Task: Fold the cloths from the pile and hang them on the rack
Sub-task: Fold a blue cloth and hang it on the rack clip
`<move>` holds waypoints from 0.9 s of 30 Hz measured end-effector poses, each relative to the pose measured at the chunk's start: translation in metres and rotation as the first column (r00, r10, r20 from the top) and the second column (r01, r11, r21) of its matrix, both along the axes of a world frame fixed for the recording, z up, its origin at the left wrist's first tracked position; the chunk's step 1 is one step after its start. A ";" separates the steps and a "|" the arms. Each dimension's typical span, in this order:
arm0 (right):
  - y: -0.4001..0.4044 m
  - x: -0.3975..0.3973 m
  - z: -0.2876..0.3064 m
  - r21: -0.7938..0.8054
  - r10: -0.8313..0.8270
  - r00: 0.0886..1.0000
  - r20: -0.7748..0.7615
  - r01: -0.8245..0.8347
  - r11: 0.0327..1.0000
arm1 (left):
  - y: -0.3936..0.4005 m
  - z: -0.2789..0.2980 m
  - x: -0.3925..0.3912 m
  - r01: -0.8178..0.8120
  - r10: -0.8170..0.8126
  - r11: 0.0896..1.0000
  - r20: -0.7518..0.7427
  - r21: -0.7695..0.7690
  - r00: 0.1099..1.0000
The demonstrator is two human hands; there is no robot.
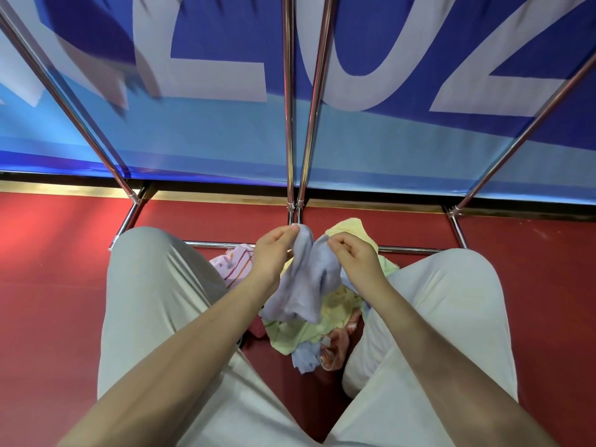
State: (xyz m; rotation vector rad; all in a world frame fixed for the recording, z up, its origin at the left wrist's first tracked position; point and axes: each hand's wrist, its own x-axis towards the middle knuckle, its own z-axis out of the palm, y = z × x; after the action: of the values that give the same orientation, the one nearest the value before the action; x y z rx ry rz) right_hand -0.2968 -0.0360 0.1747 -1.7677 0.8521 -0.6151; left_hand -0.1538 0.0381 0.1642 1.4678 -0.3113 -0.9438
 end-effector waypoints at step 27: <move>0.002 0.015 -0.003 0.121 -0.060 0.997 0.057 0.053 0.991 | 0.009 0.004 -0.027 0.172 -0.157 0.978 0.126 -0.122 0.980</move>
State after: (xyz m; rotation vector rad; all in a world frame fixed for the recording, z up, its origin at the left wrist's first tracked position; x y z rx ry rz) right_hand -0.2818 -0.0342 0.1722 -1.6143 0.8819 -0.6381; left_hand -0.1810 0.0471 0.1680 1.3925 -0.5780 -0.9524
